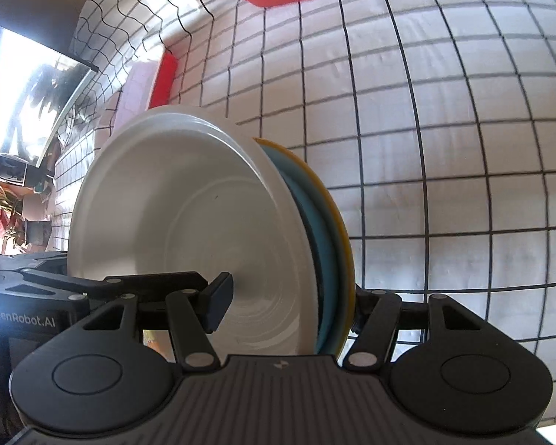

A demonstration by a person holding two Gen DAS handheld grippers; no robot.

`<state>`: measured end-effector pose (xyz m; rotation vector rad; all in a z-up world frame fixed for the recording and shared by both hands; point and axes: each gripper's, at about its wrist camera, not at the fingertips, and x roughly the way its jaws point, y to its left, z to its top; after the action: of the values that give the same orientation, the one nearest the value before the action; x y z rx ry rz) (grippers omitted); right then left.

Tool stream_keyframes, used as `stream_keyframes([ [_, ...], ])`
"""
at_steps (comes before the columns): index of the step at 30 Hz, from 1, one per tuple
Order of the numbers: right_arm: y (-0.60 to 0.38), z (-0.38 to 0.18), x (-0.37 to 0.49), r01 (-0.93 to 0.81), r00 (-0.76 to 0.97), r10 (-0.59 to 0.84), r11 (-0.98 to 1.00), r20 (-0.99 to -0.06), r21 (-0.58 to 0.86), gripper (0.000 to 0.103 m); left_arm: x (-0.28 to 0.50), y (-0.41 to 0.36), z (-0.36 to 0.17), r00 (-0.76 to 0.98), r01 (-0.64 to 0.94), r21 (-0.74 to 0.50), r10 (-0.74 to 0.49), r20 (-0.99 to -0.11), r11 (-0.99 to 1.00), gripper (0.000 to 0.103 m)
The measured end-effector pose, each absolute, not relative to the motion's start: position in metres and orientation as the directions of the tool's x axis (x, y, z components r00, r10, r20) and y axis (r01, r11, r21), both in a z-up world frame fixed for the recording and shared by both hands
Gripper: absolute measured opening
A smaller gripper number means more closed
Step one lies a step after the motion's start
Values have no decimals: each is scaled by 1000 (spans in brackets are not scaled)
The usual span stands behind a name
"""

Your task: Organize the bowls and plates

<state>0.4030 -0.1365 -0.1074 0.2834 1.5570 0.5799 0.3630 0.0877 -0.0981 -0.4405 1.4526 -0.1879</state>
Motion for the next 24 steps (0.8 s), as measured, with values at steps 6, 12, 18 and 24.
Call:
stream_keyframes([
  [6,-107,-62,404,-214,-37,486,850,-873,482,62,357,114,-59,188,-100,-435,-412,-891,895,76],
  [12,-45,-40,394,-250,5,497,841,-868,480,62,338,172,-34,243,-102,-431,-398,-885,896,76],
  [18,27,-54,390,-277,-45,491,830,-870,483,62,320,238,-45,240,-168,-431,-388,-890,887,76],
  [24,79,-78,391,-299,-94,436,845,-895,443,60,317,283,-73,222,-231,-449,-402,-888,863,76],
])
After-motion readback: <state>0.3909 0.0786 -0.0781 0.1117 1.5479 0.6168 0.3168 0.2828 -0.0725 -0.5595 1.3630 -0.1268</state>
